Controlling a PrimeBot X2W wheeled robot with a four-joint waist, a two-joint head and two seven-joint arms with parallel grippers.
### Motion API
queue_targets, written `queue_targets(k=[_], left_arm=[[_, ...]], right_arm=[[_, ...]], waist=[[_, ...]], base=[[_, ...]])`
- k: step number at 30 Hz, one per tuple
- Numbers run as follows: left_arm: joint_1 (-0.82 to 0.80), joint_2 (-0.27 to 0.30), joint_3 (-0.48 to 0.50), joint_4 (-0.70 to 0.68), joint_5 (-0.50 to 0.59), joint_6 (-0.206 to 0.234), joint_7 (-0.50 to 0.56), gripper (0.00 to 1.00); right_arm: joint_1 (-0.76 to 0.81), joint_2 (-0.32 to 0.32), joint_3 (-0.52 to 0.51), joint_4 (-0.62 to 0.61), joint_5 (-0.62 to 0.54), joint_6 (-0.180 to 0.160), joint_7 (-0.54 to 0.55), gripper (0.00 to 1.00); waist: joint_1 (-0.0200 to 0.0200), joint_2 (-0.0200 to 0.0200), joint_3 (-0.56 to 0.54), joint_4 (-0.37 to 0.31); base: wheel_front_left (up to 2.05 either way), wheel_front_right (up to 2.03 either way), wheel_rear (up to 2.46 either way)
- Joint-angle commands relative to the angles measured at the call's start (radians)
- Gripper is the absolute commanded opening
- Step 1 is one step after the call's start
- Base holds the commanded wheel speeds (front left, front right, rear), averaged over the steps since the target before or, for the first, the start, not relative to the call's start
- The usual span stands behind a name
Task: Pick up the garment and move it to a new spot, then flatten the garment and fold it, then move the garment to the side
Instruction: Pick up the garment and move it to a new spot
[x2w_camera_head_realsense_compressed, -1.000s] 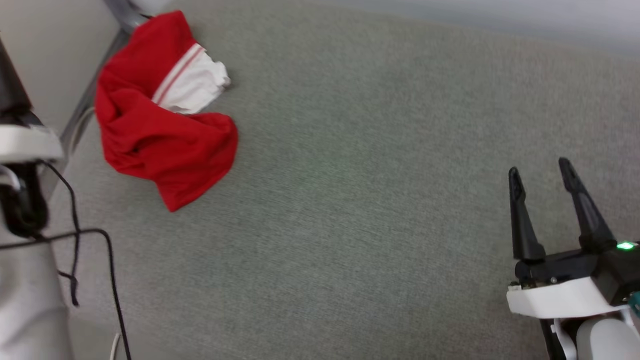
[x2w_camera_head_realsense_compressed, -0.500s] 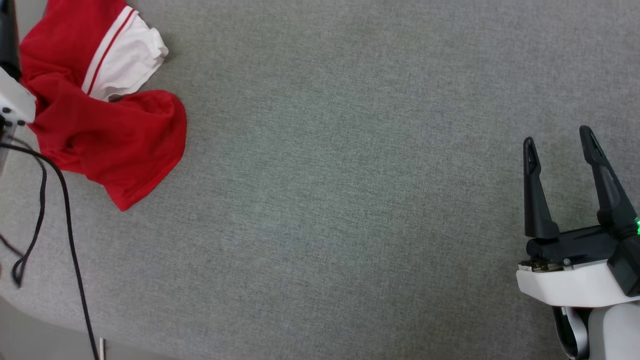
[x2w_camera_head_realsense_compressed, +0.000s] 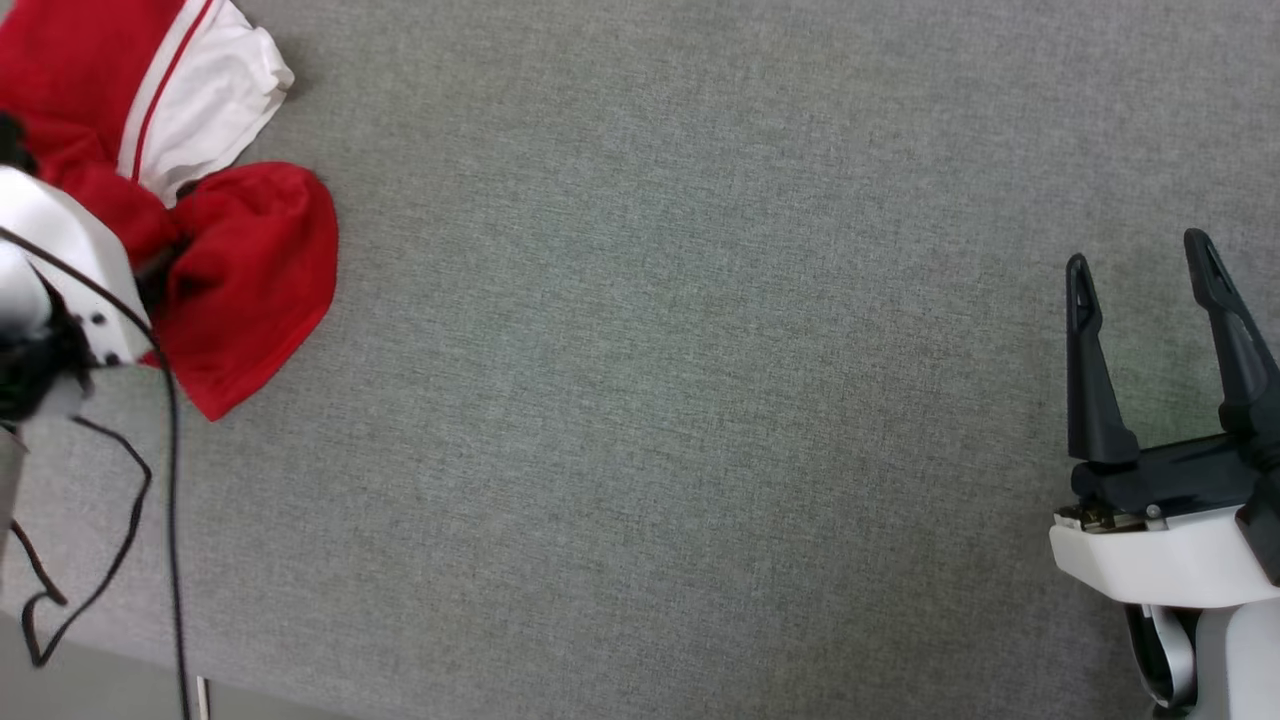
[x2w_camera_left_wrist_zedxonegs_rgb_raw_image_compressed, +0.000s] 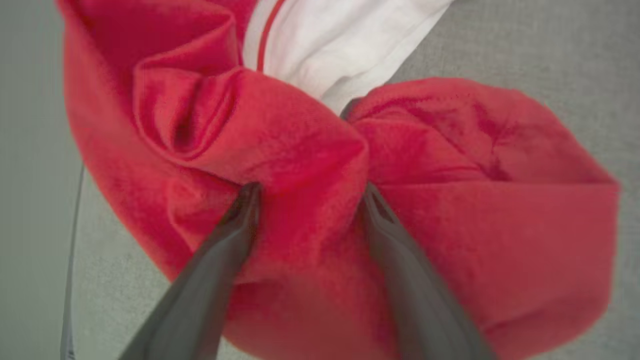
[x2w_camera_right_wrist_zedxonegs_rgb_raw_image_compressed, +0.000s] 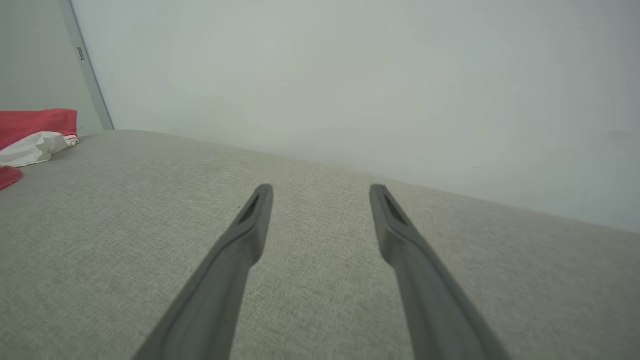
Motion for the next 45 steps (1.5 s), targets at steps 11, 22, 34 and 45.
queue_targets(k=[11, 22, 34, 45], left_arm=[[0.050, -0.052, -0.206, 0.055, -0.113, -0.004, 0.077, 0.41], [-0.051, 0.064, -0.311, -0.071, -0.145, 0.000, -0.128, 0.00], [-0.168, 0.092, -0.487, -0.287, -0.078, 0.000, -0.254, 0.00], [-0.243, -0.023, -0.648, -0.437, 0.009, 0.000, -0.300, 0.00]], right_arm=[[-0.029, -0.004, -0.001, 0.012, -0.003, -0.001, -0.002, 1.00], [-0.002, 0.014, 0.007, 0.047, 0.024, -0.001, -0.002, 1.00], [0.043, 0.023, -0.003, 0.078, 0.088, -0.001, -0.002, 1.00], [0.056, 0.024, -0.046, 0.084, 0.147, -0.001, -0.002, 1.00]], waist=[[-0.0001, 0.0000, 0.025, -0.009], [-0.0001, 0.0000, -0.096, -0.014], [-0.0001, 0.0000, -0.243, -0.070], [-0.0001, 0.0000, -0.297, -0.206]], base=[[0.00, 0.00, 0.00], [0.00, 0.00, 0.00], [0.00, 0.00, 0.00], [0.00, 0.00, 0.00]])
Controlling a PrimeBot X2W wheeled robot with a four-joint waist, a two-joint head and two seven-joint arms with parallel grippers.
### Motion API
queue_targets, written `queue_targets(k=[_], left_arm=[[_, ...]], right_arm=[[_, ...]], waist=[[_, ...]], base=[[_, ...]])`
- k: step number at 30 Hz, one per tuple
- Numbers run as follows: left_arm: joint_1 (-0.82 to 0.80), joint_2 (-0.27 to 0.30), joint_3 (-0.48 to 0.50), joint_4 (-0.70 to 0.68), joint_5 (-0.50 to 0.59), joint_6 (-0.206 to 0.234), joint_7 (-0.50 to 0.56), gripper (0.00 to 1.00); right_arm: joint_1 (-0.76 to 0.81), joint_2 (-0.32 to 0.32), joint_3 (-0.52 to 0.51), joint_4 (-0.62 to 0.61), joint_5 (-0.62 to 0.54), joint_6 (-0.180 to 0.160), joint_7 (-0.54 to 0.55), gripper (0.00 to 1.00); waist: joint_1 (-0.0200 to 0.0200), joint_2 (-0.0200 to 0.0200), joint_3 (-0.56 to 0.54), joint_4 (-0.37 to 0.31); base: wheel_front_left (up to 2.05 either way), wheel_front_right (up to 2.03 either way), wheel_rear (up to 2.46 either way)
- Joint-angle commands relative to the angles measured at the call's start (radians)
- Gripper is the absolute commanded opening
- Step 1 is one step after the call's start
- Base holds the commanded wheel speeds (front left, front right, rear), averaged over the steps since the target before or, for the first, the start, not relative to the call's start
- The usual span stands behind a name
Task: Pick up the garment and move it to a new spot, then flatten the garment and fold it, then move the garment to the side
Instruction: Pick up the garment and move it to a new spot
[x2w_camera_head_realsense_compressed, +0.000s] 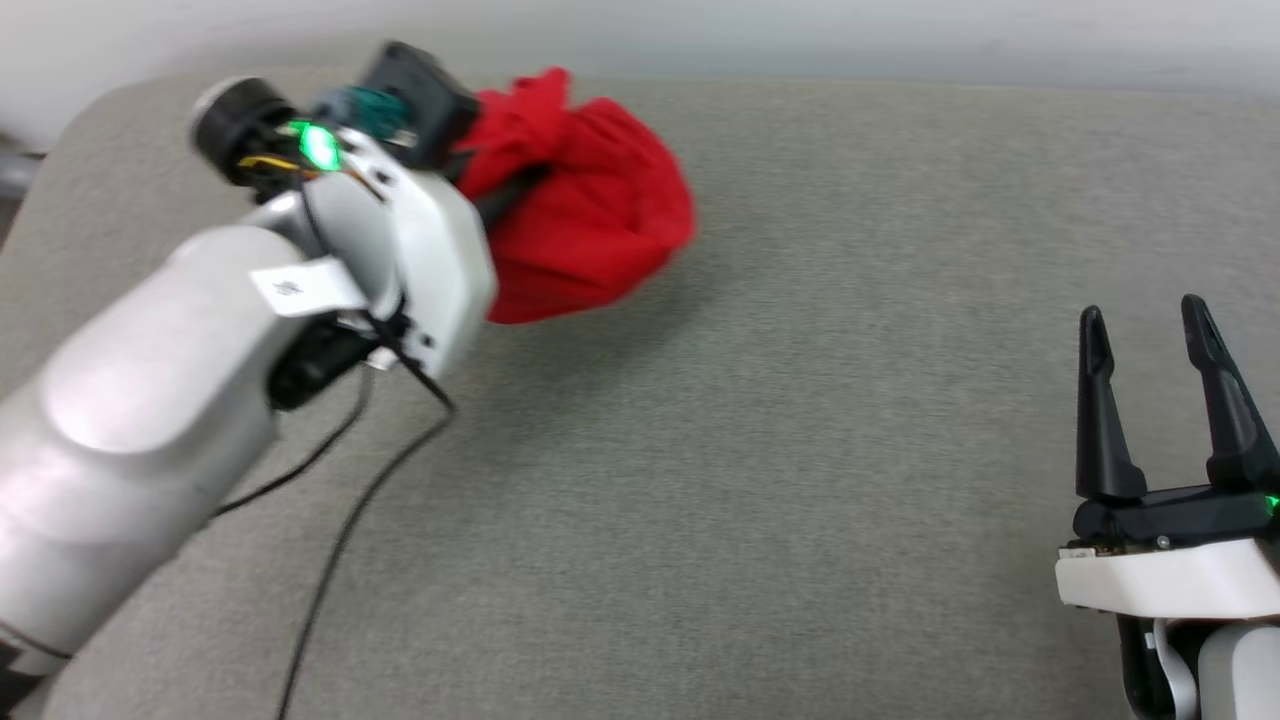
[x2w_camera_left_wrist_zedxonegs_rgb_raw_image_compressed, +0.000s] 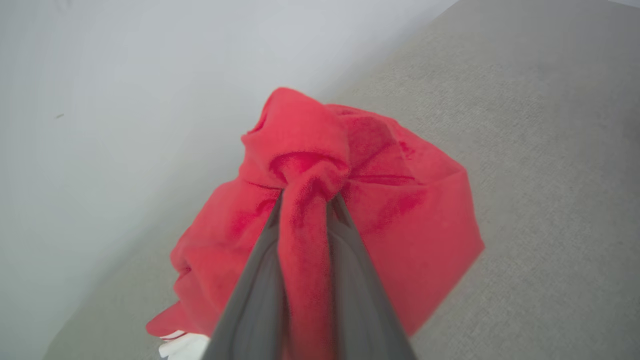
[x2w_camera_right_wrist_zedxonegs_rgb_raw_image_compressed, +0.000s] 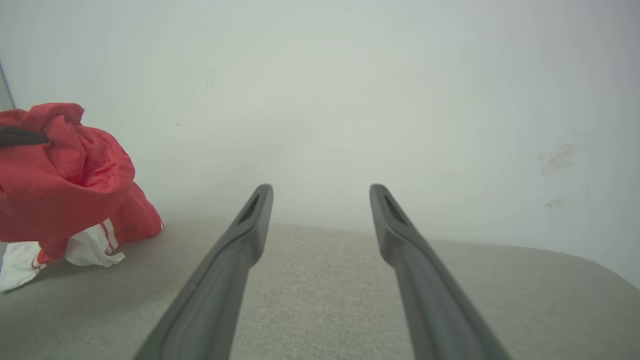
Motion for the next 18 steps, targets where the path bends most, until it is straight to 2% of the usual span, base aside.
queue_targets(k=[1, 10, 18], left_arm=[[-0.018, -0.027, -0.024, -0.017, 0.012, 0.000, -0.011, 0.00], [-0.073, -0.173, -0.152, -0.067, 0.024, 0.000, -0.092, 0.00], [-0.024, -0.299, -0.241, -0.066, 0.029, 0.000, -0.123, 0.00]], right_arm=[[0.006, 0.003, -0.007, 0.002, 0.008, -0.001, -0.002, 1.00], [0.019, 0.003, -0.044, 0.005, 0.037, -0.001, -0.002, 1.00], [0.014, 0.003, -0.089, -0.008, 0.048, -0.001, -0.002, 1.00]], waist=[[0.0001, 0.0000, -0.017, -0.048], [0.0001, 0.0000, -0.027, -0.164], [0.0001, 0.0000, 0.001, -0.196]], base=[[0.00, 0.00, 0.00], [0.00, 0.00, 0.00], [0.00, 0.00, 0.00]])
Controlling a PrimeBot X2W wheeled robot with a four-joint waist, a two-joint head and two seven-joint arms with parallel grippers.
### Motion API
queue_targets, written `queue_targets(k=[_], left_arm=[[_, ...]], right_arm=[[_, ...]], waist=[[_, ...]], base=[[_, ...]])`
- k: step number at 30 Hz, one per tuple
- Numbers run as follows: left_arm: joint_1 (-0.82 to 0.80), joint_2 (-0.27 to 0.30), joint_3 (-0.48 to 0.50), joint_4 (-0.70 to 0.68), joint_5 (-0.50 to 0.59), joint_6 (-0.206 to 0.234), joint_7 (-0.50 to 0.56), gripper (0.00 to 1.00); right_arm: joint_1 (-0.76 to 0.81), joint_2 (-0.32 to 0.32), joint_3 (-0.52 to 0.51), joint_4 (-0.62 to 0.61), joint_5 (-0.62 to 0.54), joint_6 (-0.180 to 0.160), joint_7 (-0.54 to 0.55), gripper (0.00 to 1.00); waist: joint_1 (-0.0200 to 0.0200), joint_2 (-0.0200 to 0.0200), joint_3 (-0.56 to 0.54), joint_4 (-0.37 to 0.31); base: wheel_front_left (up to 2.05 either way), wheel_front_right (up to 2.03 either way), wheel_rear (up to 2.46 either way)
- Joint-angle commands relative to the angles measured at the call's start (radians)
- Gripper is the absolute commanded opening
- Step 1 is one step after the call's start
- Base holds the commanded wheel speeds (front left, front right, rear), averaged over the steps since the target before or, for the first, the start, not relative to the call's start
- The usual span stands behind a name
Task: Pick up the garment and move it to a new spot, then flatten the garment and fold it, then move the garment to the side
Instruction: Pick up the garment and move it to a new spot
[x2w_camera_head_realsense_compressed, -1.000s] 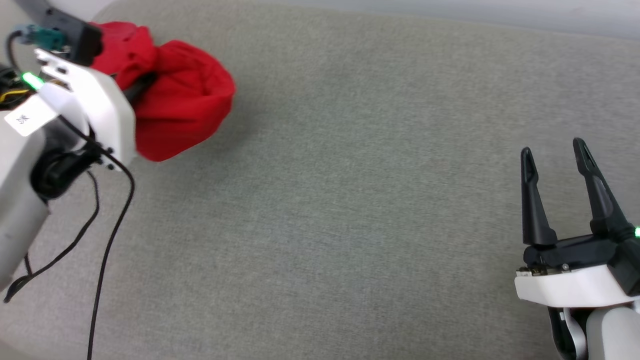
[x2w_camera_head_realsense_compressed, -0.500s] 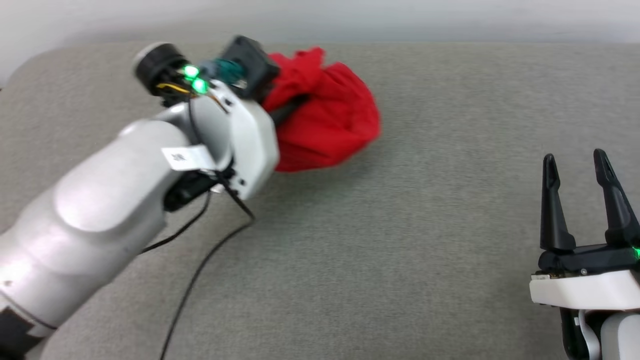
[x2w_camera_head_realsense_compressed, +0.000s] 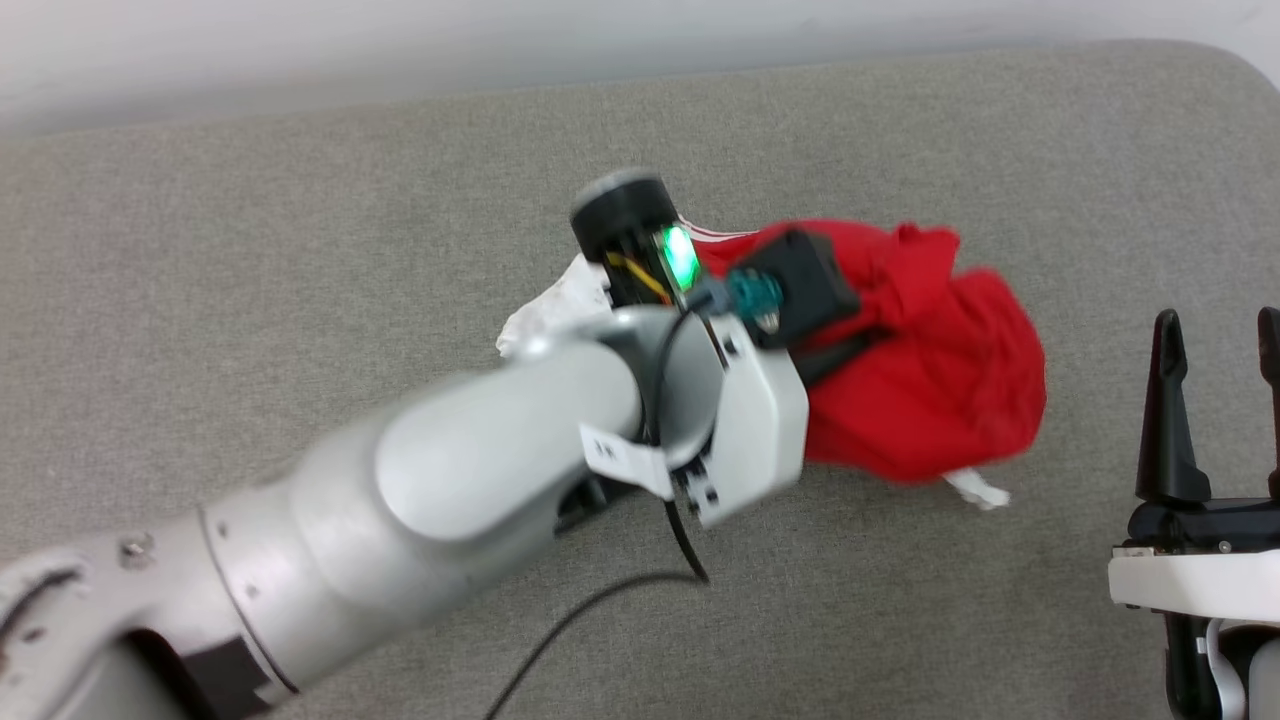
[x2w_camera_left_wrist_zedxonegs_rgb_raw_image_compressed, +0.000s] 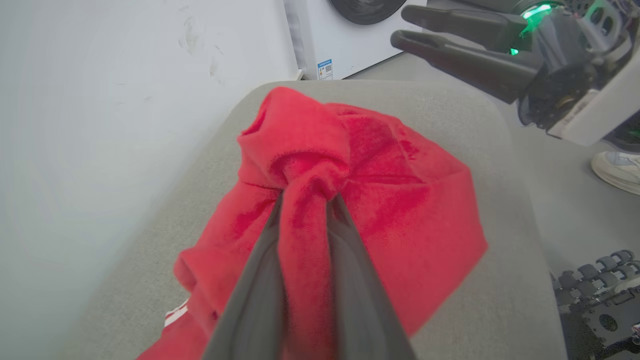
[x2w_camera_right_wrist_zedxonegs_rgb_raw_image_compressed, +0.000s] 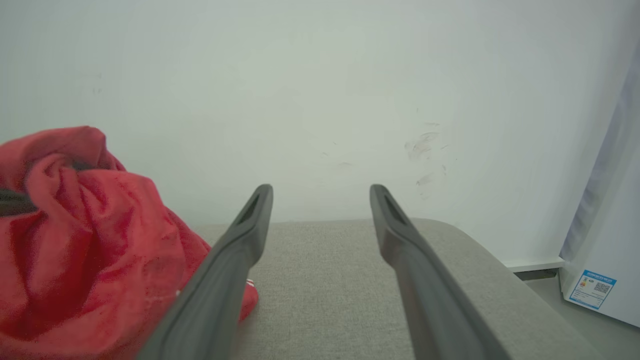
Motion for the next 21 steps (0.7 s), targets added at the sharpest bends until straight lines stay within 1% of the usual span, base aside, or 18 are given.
queue_targets(k=[1, 4, 7, 12, 15, 17, 19, 20, 21], left_arm=[[0.055, -0.019, -0.015, 0.010, 0.000, 0.000, 0.006, 0.00], [0.128, -0.047, -0.019, 0.030, 0.036, 0.000, 0.037, 0.00], [0.249, -0.075, -0.020, 0.030, 0.098, 0.000, 0.103, 0.00], [0.398, -0.079, -0.020, 0.031, 0.159, 0.000, 0.181, 0.00], [0.449, -0.074, -0.021, 0.038, 0.178, 0.000, 0.212, 0.00], [0.472, -0.075, -0.021, 0.044, 0.194, 0.000, 0.215, 0.00], [0.475, -0.080, -0.021, 0.059, 0.213, 0.000, 0.188, 0.00], [0.468, -0.087, -0.021, 0.071, 0.218, 0.000, 0.156, 1.00], [0.468, -0.087, -0.021, 0.071, 0.218, 0.000, 0.156, 1.00]], right_arm=[[-0.002, 0.003, -0.005, -0.007, 0.008, -0.001, -0.002, 1.00], [-0.011, 0.003, -0.006, -0.008, 0.008, -0.001, -0.002, 1.00], [-0.020, 0.003, -0.002, -0.007, 0.008, -0.001, -0.002, 1.00], [-0.030, 0.003, 0.001, -0.003, 0.005, -0.001, -0.002, 1.00], [-0.030, 0.003, 0.001, 0.000, 0.000, -0.001, -0.002, 1.00], [-0.031, 0.003, 0.002, 0.003, -0.001, -0.001, -0.002, 1.00], [-0.031, 0.003, 0.001, 0.007, -0.002, -0.001, -0.002, 1.00], [-0.029, 0.003, 0.000, 0.010, -0.003, -0.001, -0.002, 1.00], [-0.029, 0.003, 0.000, 0.010, -0.003, -0.001, -0.002, 1.00]], waist=[[0.0001, -0.0001, 0.012, -0.003], [0.0001, -0.0001, 0.026, -0.002], [0.0001, -0.0001, 0.038, -0.001], [0.0001, -0.0001, 0.053, 0.003], [0.0001, -0.0001, 0.059, 0.007], [0.0001, -0.0001, 0.060, 0.009], [0.0001, -0.0001, 0.057, 0.012], [0.0001, -0.0001, 0.053, 0.015], [0.0001, -0.0001, 0.053, 0.015]], base=[[0.00, 0.00, 0.00], [0.00, 0.00, 0.00], [0.00, 0.00, 0.00], [0.00, 0.00, 0.00], [0.00, 0.00, 0.00], [0.00, 0.00, 0.00], [0.00, 0.00, 0.00], [0.00, 0.00, 0.00], [0.00, 0.00, 0.00]])
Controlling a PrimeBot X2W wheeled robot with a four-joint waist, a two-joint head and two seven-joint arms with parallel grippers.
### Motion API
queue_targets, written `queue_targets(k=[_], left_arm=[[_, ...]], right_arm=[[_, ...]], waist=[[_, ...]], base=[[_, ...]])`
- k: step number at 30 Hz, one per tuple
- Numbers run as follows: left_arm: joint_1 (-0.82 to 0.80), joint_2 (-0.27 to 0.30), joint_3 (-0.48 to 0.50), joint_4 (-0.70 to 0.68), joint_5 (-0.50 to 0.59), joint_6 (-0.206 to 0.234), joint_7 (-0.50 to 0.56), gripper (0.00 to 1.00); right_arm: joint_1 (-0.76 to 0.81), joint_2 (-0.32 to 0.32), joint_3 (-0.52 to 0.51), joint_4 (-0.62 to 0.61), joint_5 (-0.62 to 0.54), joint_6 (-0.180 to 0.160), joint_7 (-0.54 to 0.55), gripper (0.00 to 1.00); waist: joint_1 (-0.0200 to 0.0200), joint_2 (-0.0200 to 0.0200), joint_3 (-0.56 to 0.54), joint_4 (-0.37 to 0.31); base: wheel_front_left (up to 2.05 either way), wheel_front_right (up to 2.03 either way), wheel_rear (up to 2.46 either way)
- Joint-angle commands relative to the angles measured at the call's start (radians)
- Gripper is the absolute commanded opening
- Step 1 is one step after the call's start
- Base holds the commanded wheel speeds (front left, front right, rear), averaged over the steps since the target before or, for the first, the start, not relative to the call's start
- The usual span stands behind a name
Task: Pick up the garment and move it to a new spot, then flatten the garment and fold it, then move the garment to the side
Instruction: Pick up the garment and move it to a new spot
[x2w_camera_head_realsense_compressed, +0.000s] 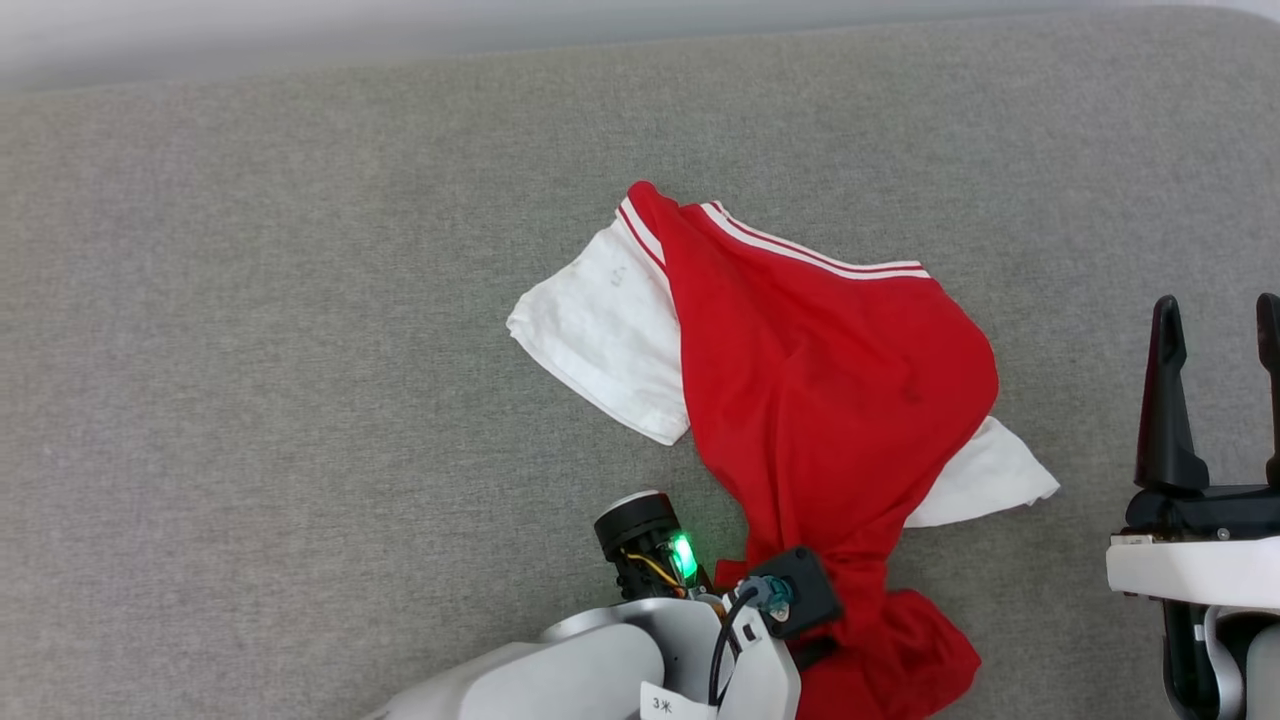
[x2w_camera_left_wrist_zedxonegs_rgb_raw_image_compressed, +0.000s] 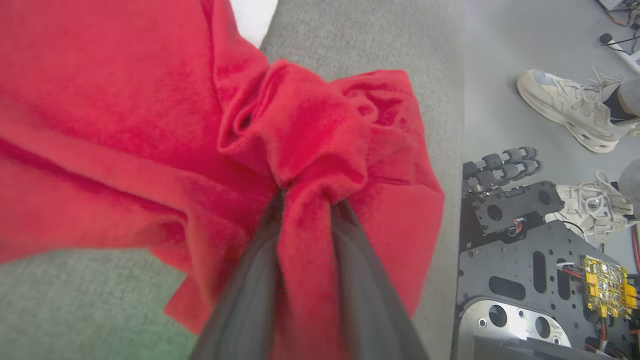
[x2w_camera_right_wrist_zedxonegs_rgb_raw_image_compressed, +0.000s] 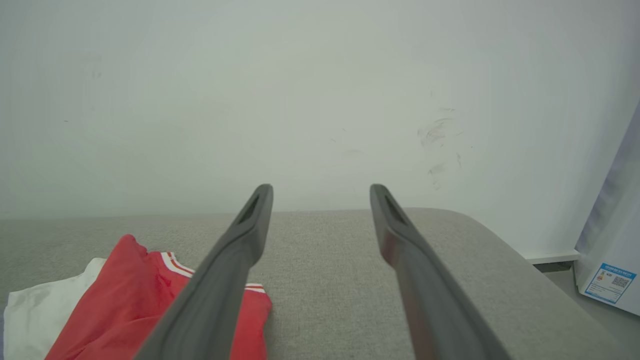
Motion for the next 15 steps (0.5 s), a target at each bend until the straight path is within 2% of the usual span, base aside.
queue_targets(k=[1, 6, 10, 15], left_arm=[[-0.002, -0.008, 0.000, 0.018, 0.000, 0.000, -0.029, 1.00], [-0.041, -0.049, 0.033, 0.105, 0.006, 0.008, -0.254, 1.00], [-0.046, -0.067, 0.100, 0.147, 0.034, 0.092, -0.416, 1.00], [-0.005, -0.057, 0.176, 0.158, 0.037, 0.188, -0.499, 1.00]], right_arm=[[-0.001, 0.003, -0.001, 0.003, -0.010, -0.001, -0.002, 1.00], [0.024, 0.003, 0.001, 0.018, -0.012, -0.001, -0.002, 1.00], [0.055, 0.003, 0.015, 0.038, -0.021, -0.001, -0.002, 1.00], [0.092, 0.002, 0.025, 0.060, -0.024, -0.001, -0.002, 1.00]], waist=[[0.0001, -0.0001, -0.009, 0.006], [0.0001, -0.0001, -0.059, 0.022], [0.0001, -0.0001, -0.108, 0.037], [0.0001, -0.0001, -0.164, 0.058]], base=[[0.00, 0.00, 0.00], [0.00, 0.00, 0.00], [0.00, 0.00, 0.00], [0.00, 0.00, 0.00]])
